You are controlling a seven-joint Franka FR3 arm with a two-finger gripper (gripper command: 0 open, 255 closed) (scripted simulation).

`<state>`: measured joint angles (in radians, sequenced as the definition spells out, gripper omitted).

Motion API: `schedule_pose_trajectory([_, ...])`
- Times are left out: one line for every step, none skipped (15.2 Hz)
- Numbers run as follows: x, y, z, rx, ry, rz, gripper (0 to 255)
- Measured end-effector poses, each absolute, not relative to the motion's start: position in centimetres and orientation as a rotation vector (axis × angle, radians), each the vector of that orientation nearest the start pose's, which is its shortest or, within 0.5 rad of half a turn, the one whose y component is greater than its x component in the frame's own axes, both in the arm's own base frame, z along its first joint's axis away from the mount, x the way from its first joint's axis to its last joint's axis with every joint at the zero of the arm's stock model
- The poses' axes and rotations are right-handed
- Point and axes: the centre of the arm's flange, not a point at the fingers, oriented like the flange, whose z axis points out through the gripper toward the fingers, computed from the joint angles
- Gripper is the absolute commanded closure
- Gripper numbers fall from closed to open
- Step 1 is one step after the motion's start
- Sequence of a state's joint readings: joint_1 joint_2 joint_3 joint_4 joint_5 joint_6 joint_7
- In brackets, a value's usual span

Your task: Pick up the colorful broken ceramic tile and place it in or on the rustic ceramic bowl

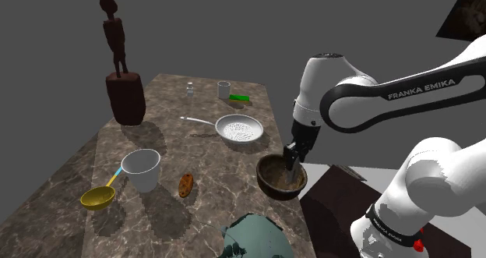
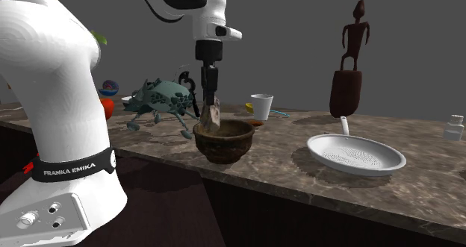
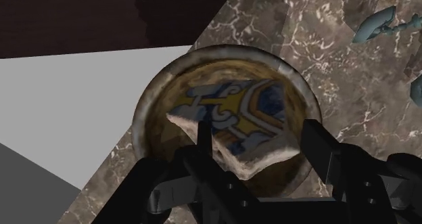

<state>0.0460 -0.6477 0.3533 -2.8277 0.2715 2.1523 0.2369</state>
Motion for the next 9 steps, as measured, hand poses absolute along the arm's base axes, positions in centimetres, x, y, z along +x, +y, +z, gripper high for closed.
schedule_pose_trajectory([30.0, 12.3, 35.5, -3.139, 0.103, 0.068, 255])
schedule_pose_trajectory([30.0, 12.3, 35.0, -3.139, 0.103, 0.067, 255])
schedule_pose_trajectory([30.0, 12.3, 34.5, -3.139, 0.103, 0.067, 255])
schedule_pose_trajectory([30.1, 12.3, 34.1, -3.139, 0.103, 0.067, 255])
schedule_pose_trajectory([30.1, 12.3, 33.6, -3.138, 0.103, 0.067, 255])
schedule_pose_trajectory([30.0, 12.3, 33.1, -3.138, 0.102, 0.064, 255])
schedule_pose_trajectory([30.2, 12.5, 32.7, -3.137, 0.102, 0.054, 255])
schedule_pose_trajectory([30.6, 12.5, 32.2, -3.134, 0.100, 0.037, 255])
schedule_pose_trajectory([30.8, 12.4, 32.1, -3.131, 0.100, 0.009, 255])
